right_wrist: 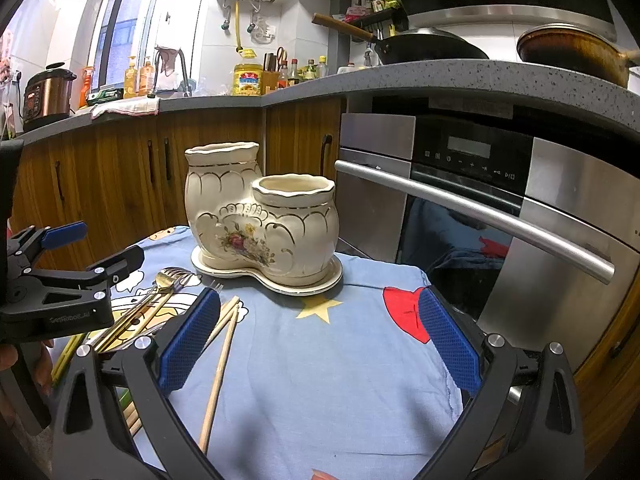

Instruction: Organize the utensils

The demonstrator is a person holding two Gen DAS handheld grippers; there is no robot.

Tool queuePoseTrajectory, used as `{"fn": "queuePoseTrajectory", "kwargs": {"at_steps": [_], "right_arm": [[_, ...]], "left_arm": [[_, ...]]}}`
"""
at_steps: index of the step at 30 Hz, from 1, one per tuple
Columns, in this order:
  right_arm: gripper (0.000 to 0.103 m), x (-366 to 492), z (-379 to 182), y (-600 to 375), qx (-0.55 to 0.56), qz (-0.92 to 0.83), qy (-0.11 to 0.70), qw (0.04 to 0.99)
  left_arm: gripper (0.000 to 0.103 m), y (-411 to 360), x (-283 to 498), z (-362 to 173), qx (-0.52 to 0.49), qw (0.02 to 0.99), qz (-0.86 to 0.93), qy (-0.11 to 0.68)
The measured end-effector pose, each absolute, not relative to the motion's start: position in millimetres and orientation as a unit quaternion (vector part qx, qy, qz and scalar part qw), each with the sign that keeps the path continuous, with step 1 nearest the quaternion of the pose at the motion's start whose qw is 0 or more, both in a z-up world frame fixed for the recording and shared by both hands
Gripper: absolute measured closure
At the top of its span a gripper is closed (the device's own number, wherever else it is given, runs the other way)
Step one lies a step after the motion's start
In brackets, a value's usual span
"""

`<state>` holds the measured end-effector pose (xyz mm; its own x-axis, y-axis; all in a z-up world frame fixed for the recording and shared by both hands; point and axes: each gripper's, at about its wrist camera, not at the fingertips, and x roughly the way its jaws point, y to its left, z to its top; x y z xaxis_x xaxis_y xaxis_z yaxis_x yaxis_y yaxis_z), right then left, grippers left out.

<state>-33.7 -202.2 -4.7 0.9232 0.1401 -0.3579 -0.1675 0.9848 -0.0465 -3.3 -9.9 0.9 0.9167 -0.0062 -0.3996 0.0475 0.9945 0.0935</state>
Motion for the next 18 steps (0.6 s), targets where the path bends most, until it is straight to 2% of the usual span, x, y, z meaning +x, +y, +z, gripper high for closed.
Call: {"fn": "queuePoseTrajectory", "kwargs": {"at_steps": [18], "right_arm": [[0.005,-35.7,-4.0,-199.6,-0.044,0.081,0.175,0.98]], "left_arm": [[0.004,-10.1,-2.4,1.7,0.051,0.977,-0.013,0.205]]}}
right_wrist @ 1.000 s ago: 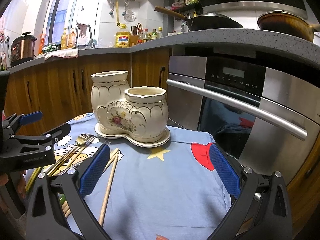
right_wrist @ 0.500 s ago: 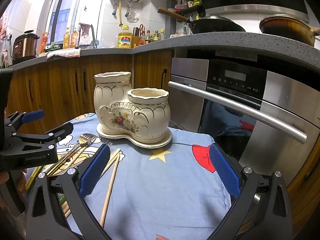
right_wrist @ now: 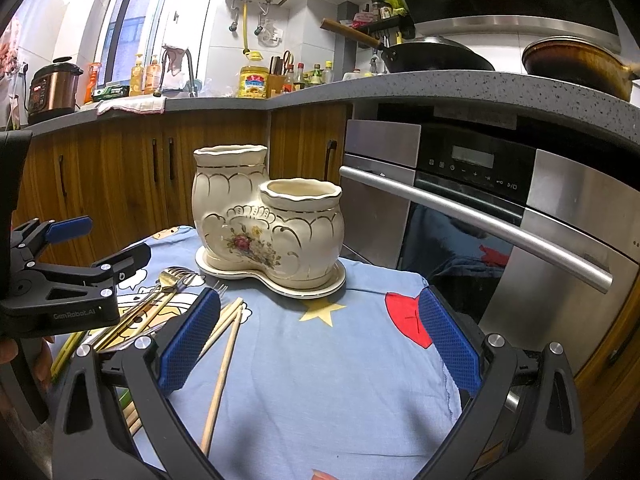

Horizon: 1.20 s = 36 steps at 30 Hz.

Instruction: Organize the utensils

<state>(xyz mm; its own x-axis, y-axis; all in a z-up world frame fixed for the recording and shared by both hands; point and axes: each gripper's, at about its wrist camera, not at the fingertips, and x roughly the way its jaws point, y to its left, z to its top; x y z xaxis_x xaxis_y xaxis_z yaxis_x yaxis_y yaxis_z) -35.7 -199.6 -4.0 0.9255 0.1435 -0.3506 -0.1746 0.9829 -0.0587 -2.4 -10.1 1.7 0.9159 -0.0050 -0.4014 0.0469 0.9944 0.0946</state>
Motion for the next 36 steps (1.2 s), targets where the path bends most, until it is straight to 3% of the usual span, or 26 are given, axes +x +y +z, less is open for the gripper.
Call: {"fn": "queuePoseTrajectory", "kwargs": {"at_steps": [22,27,36], "right_arm": [[0.005,-33,-4,-205,-0.016,0.112,0.185,0.976],[0.005,-31,-7,-204,-0.021,0.138,0.2,0.97],[0.009,-11,-15,-200,-0.025,0.175,0.295,0.939]], "left_arm": [[0.004,-12,-12,3,0.051,0.982,-0.006,0.184],[0.004,3,-16,9,0.094,0.97,0.024,0.223],[0.005,66,-16,11,0.038,0.94,0.021,0.338]]}}
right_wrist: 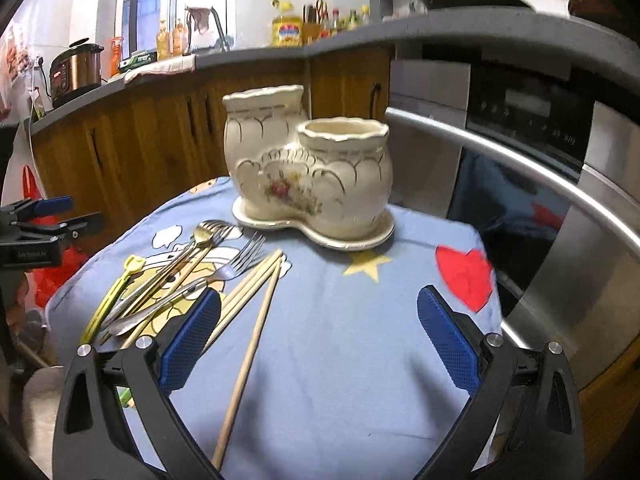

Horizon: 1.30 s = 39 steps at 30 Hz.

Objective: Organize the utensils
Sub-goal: 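Grasp a wooden chopstick with the left tool while the right tool approaches the yellow spoon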

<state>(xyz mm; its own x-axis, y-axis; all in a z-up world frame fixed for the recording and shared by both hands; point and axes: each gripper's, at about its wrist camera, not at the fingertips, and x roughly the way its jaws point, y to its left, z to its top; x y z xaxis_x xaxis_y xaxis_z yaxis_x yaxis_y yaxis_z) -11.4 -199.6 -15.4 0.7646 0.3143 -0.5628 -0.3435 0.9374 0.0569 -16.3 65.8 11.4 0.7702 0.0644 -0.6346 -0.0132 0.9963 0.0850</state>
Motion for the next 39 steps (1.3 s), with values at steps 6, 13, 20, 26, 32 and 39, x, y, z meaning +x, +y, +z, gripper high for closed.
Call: {"fn": "queuePoseTrajectory", "kwargs": {"at_steps": [6,13,20,26,32,39], "right_arm": [[0.026,-3,-25,-193,-0.018,0.209,0.348,0.914],[0.046,-2,-32,-181,-0.032,0.228,0.382,0.895],[0.057,-2,-30,-167,-0.047,0.251,0.384,0.887],[0.065,-4,-29,-163,-0.052,0.257,0.38,0.887],[0.069,-4,-28,-162,-0.048,0.256,0.38,0.887],[0.072,-2,-28,-181,-0.048,0.231,0.381,0.894]], "left_arm": [[0.028,53,-15,-12,0.036,0.919,-0.017,0.393],[0.045,47,-13,-26,0.033,0.911,-0.034,0.409],[0.049,51,-9,-20,0.017,0.917,-0.046,0.395],[0.066,37,-1,-22,0.015,0.913,-0.084,0.398],[0.074,31,5,-23,0.019,0.911,-0.091,0.402],[0.076,8,11,-16,-0.005,0.904,-0.147,0.402]]}}
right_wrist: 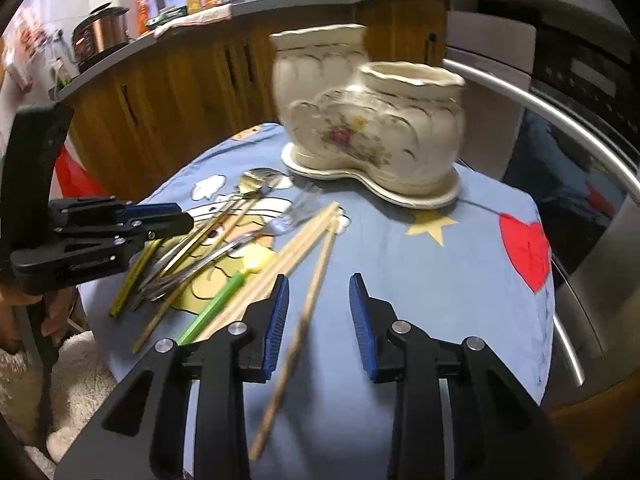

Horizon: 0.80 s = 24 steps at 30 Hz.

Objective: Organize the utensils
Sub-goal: 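Grasp a wooden chopstick with the left tool while the right tool approaches the yellow spoon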

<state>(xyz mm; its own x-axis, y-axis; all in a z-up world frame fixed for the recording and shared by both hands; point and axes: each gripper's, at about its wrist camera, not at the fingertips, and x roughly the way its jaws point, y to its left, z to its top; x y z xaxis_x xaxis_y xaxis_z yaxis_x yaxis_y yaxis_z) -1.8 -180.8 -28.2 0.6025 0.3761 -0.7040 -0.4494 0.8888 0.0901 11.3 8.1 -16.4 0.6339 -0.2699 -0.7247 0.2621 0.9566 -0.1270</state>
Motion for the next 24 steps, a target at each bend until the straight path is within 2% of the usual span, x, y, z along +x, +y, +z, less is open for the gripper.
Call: {"fn": "queuePoseTrajectory", "kwargs": {"at_steps": [9,14,16,18,24], "right_arm": [[0.072,-9,-35,-231,-0.033,0.19,0.385,0.903],[0.072,-12,-37,-243,-0.015,0.197,0.379,0.904],[0.072,-12,-37,-246,-0.009,0.202,0.379,0.903],[0.072,-14,-36,-246,-0.005,0.208,0.378,0.902],[0.072,-19,-31,-247,0.001,0.219,0.371,0.902]], "left_arm": [[0.076,-80,26,-29,0.011,0.879,-0.208,0.43],[0.076,-97,33,-40,0.027,0.875,-0.185,0.447],[0.08,-102,35,-40,0.041,0.876,-0.168,0.45],[0.091,-107,35,-41,0.067,0.879,-0.151,0.448],[0.095,-100,36,-40,0.056,0.88,-0.159,0.443]]}}
